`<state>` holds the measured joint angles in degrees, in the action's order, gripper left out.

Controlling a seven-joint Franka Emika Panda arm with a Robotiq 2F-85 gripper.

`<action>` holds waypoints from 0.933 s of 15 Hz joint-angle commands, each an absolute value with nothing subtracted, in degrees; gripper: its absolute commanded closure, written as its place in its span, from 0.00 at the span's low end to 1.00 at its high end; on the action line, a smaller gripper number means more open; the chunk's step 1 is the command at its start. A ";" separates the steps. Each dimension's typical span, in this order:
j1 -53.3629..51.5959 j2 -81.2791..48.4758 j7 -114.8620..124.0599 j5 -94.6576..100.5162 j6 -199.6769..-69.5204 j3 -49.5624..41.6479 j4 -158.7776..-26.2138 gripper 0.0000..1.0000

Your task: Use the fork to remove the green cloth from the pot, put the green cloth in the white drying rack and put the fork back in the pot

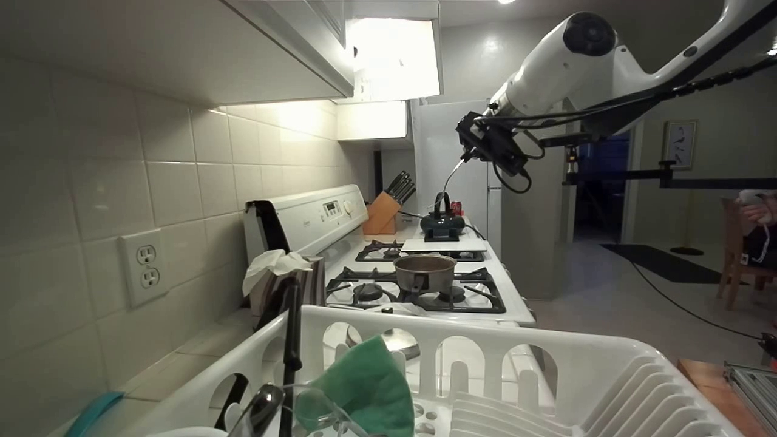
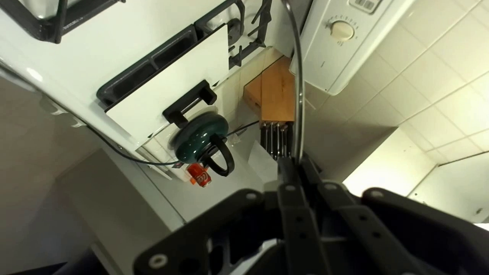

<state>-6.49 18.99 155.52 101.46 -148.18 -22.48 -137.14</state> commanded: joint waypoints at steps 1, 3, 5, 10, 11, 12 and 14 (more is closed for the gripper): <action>-10.31 19.83 156.86 101.72 -150.77 -29.88 -137.68 0.99; -12.53 17.56 157.72 103.69 -153.96 -34.43 -136.32 0.99; -15.12 15.14 158.11 103.38 -157.23 -39.37 -135.12 0.99; -14.07 16.20 155.08 102.14 -156.70 -38.90 -136.85 0.94; -14.42 15.76 155.51 102.88 -156.62 -38.34 -136.23 0.99; -14.37 14.82 155.40 102.17 -156.46 -38.61 -136.03 0.99; -13.59 12.27 156.32 103.33 -153.94 -39.27 -135.16 0.99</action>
<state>-14.12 15.55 154.96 102.14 -156.19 -38.52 -136.85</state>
